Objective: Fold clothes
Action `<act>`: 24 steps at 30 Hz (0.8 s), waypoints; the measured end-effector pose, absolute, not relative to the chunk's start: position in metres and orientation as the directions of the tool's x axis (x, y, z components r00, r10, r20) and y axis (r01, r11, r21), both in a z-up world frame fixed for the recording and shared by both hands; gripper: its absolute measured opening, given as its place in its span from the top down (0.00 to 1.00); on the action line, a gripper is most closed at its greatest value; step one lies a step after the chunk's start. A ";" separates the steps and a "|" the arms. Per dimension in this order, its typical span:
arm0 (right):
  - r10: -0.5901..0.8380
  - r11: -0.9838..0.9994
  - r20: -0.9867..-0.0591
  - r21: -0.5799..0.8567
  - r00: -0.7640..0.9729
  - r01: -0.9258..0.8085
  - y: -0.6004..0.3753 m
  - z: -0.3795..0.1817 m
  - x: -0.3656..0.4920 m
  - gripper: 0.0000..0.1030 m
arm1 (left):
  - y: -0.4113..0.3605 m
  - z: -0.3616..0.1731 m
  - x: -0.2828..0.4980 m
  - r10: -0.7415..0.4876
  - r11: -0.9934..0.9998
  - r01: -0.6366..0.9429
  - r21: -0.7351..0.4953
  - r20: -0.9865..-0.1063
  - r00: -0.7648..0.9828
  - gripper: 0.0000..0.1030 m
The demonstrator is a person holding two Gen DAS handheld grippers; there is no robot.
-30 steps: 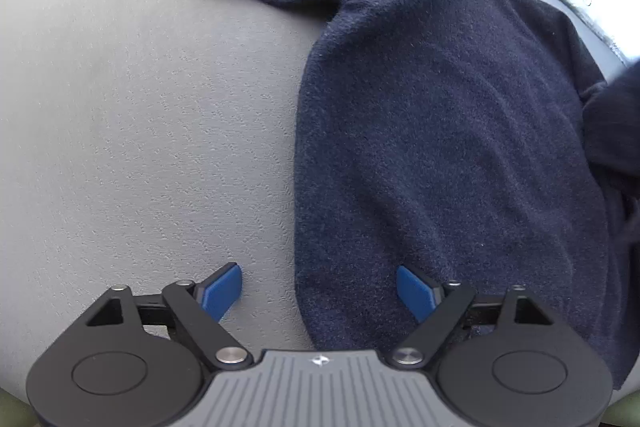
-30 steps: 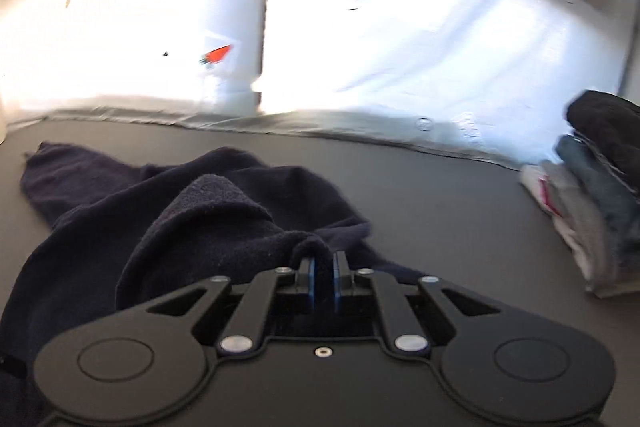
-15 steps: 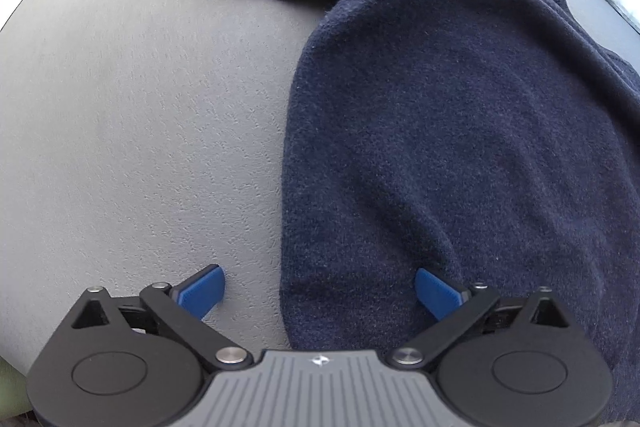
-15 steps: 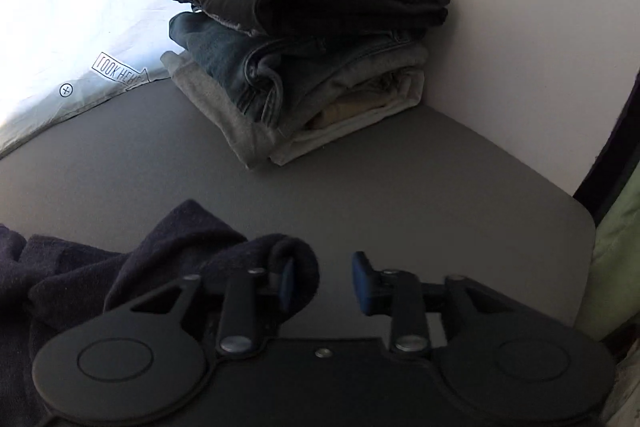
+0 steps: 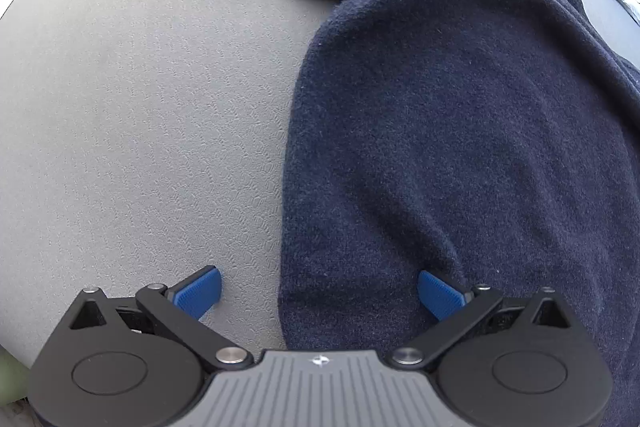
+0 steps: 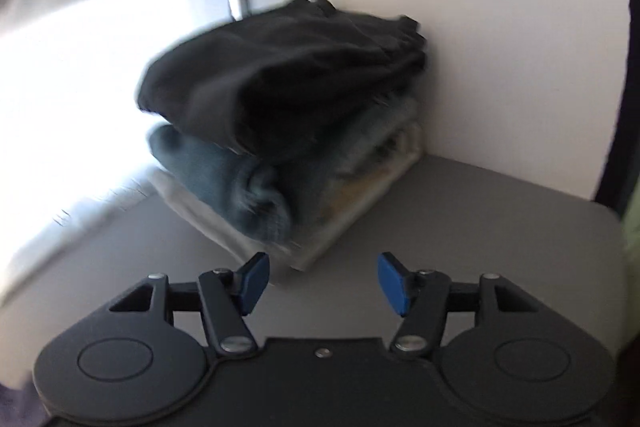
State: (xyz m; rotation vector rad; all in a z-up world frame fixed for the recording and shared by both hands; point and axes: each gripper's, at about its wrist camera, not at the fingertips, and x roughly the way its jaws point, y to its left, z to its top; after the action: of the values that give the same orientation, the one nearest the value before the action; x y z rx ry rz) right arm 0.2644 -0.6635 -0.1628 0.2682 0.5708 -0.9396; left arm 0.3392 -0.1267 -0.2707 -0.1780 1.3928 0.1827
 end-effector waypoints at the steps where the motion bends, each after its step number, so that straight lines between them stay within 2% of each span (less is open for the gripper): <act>1: -0.687 0.602 -0.557 -0.076 0.467 0.795 -0.659 -0.165 0.263 0.44 | -0.126 -0.271 0.339 0.024 0.972 -0.233 -0.017 -0.985 0.169 0.00; 3: -0.664 0.661 -0.555 -0.121 0.502 0.740 -0.651 -0.170 0.260 0.44 | -0.125 -0.270 0.338 0.025 0.972 -0.234 -0.016 -0.985 0.172 0.00; 7: -0.529 0.738 -0.602 0.023 0.599 0.675 -0.641 -0.175 0.259 0.43 | -0.123 -0.270 0.338 0.025 0.973 -0.230 -0.015 -0.985 0.172 0.00; 10: -0.444 0.771 -0.617 0.106 0.649 0.628 -0.629 -0.178 0.267 0.30 | -0.121 -0.269 0.337 0.025 0.973 -0.228 -0.016 -0.984 0.175 0.00; 11: -0.416 0.784 -0.644 0.105 0.642 0.612 -0.627 -0.182 0.273 0.22 | -0.120 -0.269 0.337 0.025 0.974 -0.228 -0.016 -0.984 0.175 0.00; 13: -0.427 0.797 -0.694 0.013 0.580 0.603 -0.620 -0.193 0.288 0.30 | -0.119 -0.269 0.337 0.025 0.974 -0.227 -0.016 -0.984 0.177 0.00; 14: -0.443 0.796 -0.701 -0.021 0.558 0.605 -0.619 -0.196 0.290 0.55 | -0.119 -0.269 0.336 0.026 0.974 -0.226 -0.016 -0.983 0.180 0.00; 15: -0.461 0.791 -0.703 -0.047 0.542 0.610 -0.619 -0.199 0.289 0.91 | -0.118 -0.268 0.335 0.027 0.974 -0.226 -0.016 -0.983 0.184 0.00; 19: -0.570 0.724 -0.651 -0.110 0.501 0.681 -0.632 -0.193 0.277 0.89 | -0.116 -0.268 0.334 0.030 0.973 -0.229 -0.016 -0.981 0.193 0.00; 22: -0.692 0.631 -0.606 -0.243 0.393 0.737 -0.658 -0.186 0.269 0.87 | -0.114 -0.267 0.334 0.030 0.973 -0.230 -0.016 -0.980 0.195 0.00; 23: -0.710 0.615 -0.604 -0.282 0.361 0.737 -0.664 -0.186 0.269 0.83 | -0.113 -0.267 0.334 0.030 0.973 -0.231 -0.016 -0.980 0.194 0.00; 24: -0.735 0.598 -0.593 -0.338 0.329 0.727 -0.665 -0.187 0.270 0.73 | -0.112 -0.266 0.334 0.030 0.973 -0.231 -0.016 -0.981 0.193 0.00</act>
State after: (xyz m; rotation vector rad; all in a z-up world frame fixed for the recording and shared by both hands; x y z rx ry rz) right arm 0.2696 -0.6653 -0.1872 -0.0118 0.7826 -0.9561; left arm 0.3341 -0.1120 -0.2665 -0.1734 1.3660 0.1837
